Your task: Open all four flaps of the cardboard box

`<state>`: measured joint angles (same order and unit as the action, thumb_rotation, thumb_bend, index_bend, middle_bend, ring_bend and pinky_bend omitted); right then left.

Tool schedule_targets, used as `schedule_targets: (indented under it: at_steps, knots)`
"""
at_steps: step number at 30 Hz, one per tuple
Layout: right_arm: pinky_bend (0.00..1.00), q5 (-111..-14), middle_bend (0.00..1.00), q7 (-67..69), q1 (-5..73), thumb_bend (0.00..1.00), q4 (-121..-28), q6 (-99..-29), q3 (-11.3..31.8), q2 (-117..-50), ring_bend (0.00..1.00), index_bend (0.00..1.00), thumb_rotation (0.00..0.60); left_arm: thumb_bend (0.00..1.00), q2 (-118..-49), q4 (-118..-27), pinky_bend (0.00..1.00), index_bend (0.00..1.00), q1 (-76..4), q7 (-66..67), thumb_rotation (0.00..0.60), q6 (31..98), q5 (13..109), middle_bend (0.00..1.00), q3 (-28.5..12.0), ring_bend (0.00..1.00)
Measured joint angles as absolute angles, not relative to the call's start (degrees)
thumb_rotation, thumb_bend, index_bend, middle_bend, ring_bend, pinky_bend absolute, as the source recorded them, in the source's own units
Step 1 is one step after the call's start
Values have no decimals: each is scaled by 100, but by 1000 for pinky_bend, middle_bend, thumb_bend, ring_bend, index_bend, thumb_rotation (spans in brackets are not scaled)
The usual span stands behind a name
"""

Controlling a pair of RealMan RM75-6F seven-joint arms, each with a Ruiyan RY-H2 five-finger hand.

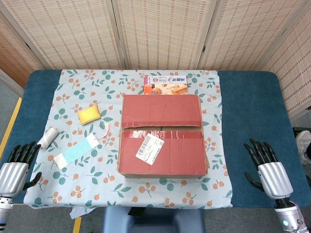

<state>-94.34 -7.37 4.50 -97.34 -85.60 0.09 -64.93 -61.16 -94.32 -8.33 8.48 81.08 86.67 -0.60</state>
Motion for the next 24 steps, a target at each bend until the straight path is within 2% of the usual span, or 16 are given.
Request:
schedule_targets:
  at_steps: [14,20,24]
  knots:
    - [0,-9441,17,-772,597,376,-9769,-8486,130,-6502,23,12,600,382,-6104,-9400,86,0,-883,773,600,8015,8621,77,-86,92]
    - [0,-9256,17,-1111,907,376,-10250,-8131,378,-6341,21,12,600,383,-6167,-9209,109,5,-960,623,600,8094,8852,91,-126,102]
    - [0,-9084,0,-1498,1233,377,-10651,-7865,658,-6256,21,12,600,384,-6203,-8972,114,52,-1036,322,600,8113,8850,104,-221,111]
